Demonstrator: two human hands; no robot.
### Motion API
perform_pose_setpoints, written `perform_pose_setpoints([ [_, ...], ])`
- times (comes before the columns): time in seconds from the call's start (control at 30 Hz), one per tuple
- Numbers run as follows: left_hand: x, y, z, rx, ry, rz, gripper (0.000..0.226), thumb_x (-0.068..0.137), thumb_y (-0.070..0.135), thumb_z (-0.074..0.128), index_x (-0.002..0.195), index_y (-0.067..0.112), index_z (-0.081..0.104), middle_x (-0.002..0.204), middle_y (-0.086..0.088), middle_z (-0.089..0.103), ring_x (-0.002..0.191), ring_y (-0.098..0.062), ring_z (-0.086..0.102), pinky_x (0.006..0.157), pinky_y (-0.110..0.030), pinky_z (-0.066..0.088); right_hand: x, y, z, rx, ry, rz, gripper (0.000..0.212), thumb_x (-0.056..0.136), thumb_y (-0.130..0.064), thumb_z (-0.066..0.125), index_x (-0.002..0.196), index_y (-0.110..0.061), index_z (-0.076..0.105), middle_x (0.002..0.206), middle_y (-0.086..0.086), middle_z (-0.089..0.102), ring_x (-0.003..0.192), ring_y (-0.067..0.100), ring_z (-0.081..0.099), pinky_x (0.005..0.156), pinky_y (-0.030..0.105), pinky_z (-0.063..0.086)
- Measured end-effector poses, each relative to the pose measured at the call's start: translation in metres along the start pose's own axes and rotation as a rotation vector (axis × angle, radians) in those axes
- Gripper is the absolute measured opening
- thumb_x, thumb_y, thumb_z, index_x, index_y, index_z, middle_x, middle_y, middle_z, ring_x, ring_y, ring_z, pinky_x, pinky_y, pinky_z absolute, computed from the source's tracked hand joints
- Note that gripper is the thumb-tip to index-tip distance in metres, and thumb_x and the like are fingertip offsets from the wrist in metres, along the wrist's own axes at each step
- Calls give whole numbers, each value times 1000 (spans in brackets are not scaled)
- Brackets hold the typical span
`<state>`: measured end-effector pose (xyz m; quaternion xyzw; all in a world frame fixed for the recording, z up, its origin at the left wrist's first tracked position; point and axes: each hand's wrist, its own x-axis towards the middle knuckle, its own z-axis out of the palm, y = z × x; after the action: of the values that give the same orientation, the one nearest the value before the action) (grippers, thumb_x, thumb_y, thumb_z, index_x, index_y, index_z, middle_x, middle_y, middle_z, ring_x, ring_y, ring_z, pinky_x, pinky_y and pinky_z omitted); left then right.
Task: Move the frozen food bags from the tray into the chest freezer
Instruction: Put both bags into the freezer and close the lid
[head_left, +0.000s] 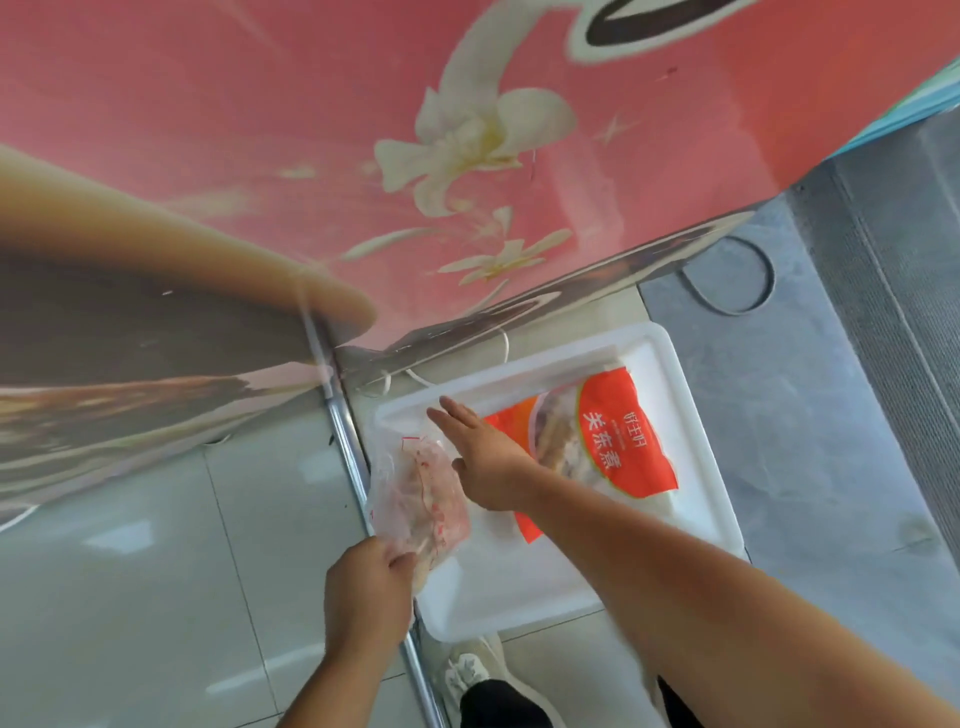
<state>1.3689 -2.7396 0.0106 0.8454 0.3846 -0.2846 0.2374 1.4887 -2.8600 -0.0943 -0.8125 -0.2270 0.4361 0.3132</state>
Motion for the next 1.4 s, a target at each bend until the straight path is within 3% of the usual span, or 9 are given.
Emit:
perform_pose_setpoints([
  [0.3,-7,-16,-33,81,-17,24,13,85,18,64,81,6,68,76,-6,71,70,-22,62,62,-30,45,58,-34,-11,-122,-275,-171,29,86,-30,70,113,-18,70,113,2,68,108,23,60,76,22,36],
  [0.47,-58,2,-101,64,7,90,10,85,14,68,90,22,73,78,2,69,73,-21,62,68,-32,49,-36,-44,-80,-27,-163,-209,37,84,-29,74,107,-2,65,115,13,62,109,26,56,94,35,44],
  [0.67,-174,76,-234,-3,113,423,47,69,-1,83,112,15,75,100,8,71,77,11,62,72,5,36,-213,-138,-208,-49,28,-224,23,92,-28,63,97,-8,53,86,6,67,76,24,60,65,34,44],
  [0.9,-289,142,-380,-1003,-72,233,62,80,-33,50,119,15,57,128,-10,65,75,9,70,67,-9,53,-416,-302,-394,173,318,-201,7,92,-32,58,94,-26,56,86,-10,66,79,10,60,73,33,52],
  [1.0,-319,190,-389,-1488,-477,50,54,100,-3,35,90,25,80,84,10,78,72,-12,74,73,-24,55,-472,-360,-457,307,415,-242,26,91,-39,63,107,-19,60,96,10,70,87,21,65,81,48,54],
  [1.1,-339,256,-430,-1534,-726,341,38,99,12,42,102,14,80,107,-6,76,94,-17,74,91,-28,50,-495,-406,-509,433,482,-232,54,80,-52,68,110,-8,57,97,37,64,77,31,62,73,61,50],
  [1.2,-332,281,-479,-1318,-438,608,45,95,-8,46,96,23,79,94,-12,74,77,-18,72,73,-29,57,-485,-440,-547,453,608,-297,9,94,-18,63,103,-16,66,88,18,75,71,31,68,62,41,55],
  [1.27,-321,290,-513,-1071,-180,725,12,80,28,68,89,31,75,78,2,67,67,-13,59,68,-29,49,-461,-461,-567,477,647,-297,7,93,-16,62,97,-14,67,79,7,72,66,20,65,58,29,51],
  [1.4,-283,323,-569,-1072,-254,645,49,66,60,78,92,19,73,87,-12,72,73,-23,68,66,-34,55,-377,-487,-618,405,608,-240,10,96,-16,58,97,-10,66,88,19,67,78,27,60,71,45,48],
])
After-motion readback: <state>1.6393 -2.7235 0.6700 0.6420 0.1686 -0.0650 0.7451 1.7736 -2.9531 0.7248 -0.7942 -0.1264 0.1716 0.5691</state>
